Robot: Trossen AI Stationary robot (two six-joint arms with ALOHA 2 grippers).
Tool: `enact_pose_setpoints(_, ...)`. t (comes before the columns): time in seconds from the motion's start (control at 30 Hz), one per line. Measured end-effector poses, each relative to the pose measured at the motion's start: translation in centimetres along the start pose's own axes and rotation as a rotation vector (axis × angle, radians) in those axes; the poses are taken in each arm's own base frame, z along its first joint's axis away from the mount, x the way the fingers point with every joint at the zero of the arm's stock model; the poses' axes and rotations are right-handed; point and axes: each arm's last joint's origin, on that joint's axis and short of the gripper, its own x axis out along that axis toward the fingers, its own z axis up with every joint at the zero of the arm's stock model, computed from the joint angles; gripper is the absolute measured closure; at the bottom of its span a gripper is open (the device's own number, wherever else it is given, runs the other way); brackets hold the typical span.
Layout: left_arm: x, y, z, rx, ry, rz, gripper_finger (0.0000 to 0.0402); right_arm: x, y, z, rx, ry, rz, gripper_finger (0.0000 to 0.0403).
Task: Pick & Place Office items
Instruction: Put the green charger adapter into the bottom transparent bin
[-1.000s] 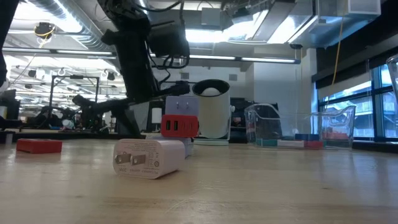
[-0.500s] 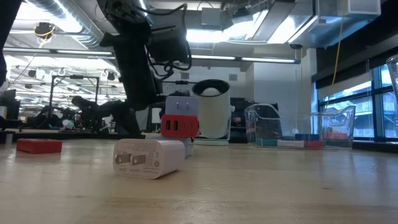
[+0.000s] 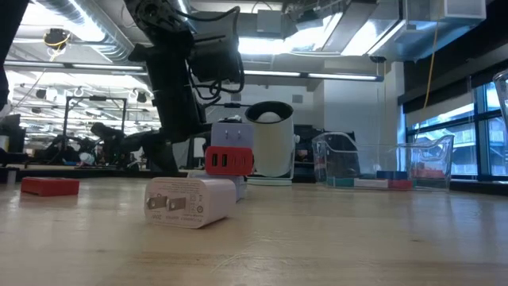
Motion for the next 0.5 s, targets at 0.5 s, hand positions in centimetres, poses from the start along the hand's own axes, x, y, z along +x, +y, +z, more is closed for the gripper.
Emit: enact_pose_setpoints(0.5, -0.32, -0.35, -0.19, -0.005, 0.072, -0.047, 0.0271, 0.00, 0.00, 0.00, -0.002, 0.000, 0.000, 0.0173)
